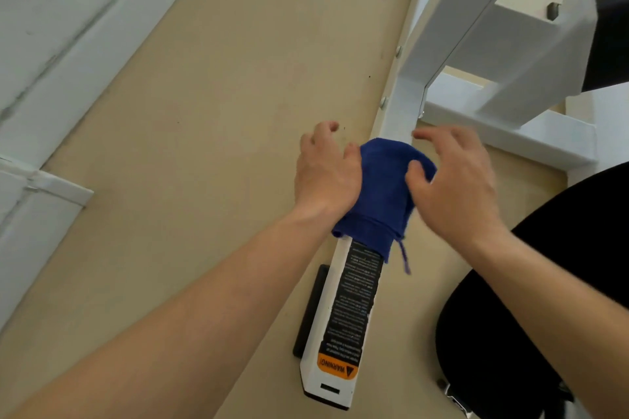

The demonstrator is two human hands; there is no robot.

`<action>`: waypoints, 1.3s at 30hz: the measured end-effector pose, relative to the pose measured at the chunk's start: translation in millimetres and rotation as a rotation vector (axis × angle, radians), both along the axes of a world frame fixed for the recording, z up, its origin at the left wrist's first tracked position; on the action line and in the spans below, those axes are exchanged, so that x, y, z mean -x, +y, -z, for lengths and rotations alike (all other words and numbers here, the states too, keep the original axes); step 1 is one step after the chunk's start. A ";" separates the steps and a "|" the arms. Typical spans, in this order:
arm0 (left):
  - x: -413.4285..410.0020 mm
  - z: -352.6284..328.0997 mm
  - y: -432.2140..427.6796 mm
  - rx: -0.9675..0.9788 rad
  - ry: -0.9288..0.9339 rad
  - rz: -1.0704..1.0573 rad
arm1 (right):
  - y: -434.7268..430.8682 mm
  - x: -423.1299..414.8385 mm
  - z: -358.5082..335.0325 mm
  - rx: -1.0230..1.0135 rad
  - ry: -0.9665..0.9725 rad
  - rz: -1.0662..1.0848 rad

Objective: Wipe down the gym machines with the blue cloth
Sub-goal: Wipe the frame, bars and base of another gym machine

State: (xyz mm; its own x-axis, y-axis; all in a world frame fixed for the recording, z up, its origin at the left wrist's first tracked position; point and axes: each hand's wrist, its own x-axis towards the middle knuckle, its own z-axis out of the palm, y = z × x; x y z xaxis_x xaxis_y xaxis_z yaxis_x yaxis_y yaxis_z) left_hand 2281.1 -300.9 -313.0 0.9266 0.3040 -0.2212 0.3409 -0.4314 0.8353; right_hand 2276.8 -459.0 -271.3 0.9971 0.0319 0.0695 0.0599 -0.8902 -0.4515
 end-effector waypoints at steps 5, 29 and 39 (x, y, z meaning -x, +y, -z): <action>30.7 19.3 -19.2 0.286 0.064 0.256 | 2.8 28.1 33.7 0.133 0.257 -0.332; 66.5 19.7 -7.8 0.556 0.158 0.231 | 3.2 40.2 25.9 0.359 0.272 -0.557; 200.3 10.6 4.8 0.539 0.236 0.092 | 11.4 130.8 25.4 0.406 0.110 -0.861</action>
State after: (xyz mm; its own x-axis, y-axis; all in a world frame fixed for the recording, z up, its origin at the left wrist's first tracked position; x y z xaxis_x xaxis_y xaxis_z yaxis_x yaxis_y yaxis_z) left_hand 2080.9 -296.2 -323.7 0.8511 0.0122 -0.5248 0.5249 -0.0043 0.8512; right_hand 2146.0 -447.6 -296.7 0.6206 0.7579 -0.2011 0.7424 -0.6505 -0.1606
